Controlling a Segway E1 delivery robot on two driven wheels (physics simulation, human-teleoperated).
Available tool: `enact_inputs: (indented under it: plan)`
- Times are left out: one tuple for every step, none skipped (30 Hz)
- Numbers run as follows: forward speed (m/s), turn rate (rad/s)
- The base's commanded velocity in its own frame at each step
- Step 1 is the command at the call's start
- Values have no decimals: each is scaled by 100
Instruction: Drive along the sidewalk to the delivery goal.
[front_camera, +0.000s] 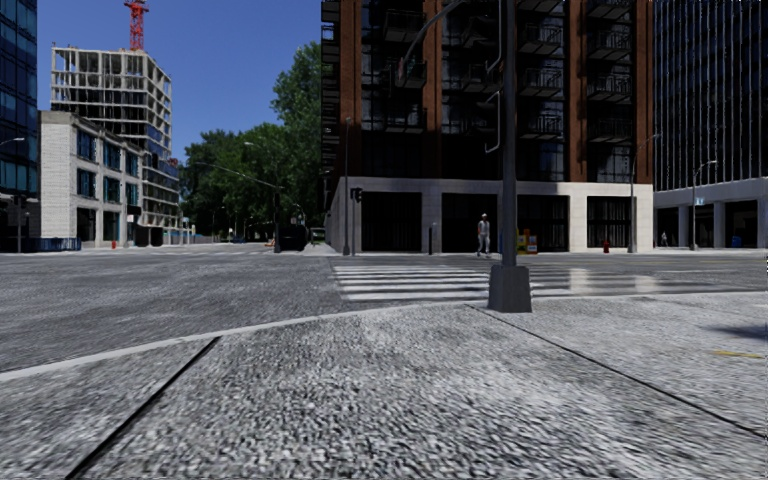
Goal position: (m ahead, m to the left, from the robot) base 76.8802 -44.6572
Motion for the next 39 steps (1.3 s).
enact_inputs:
  plan:
    - [200, -28]
    - [200, -28]
    - [200, -28]
    - [200, -28]
    - [200, -28]
    - [200, -28]
    - [200, -28]
    - [200, -28]
    - [200, -28]
    - [200, -28]
    - [200, -28]
    - [200, -28]
    - [200, -28]
    - [200, -28]
    - [200, -28]
    - [200, -28]
    - [200, -28]
    - [200, -28]
    - [200, -28]
    - [200, -28]
    - [200, 0]
    - [200, 0]
    - [200, 0]
    - [200, 0]
    - [200, 0]
    - [200, 0]
    - [200, 0]
    - [200, 0]
    - [200, 0]
    - [200, 0]
    - [200, 0]
    - [200, 0]
    - [200, 0]
    - [200, 0]
    - [200, 0]
    - [200, 0]
    - [200, 0]
    - [200, 0]
    - [200, 0]
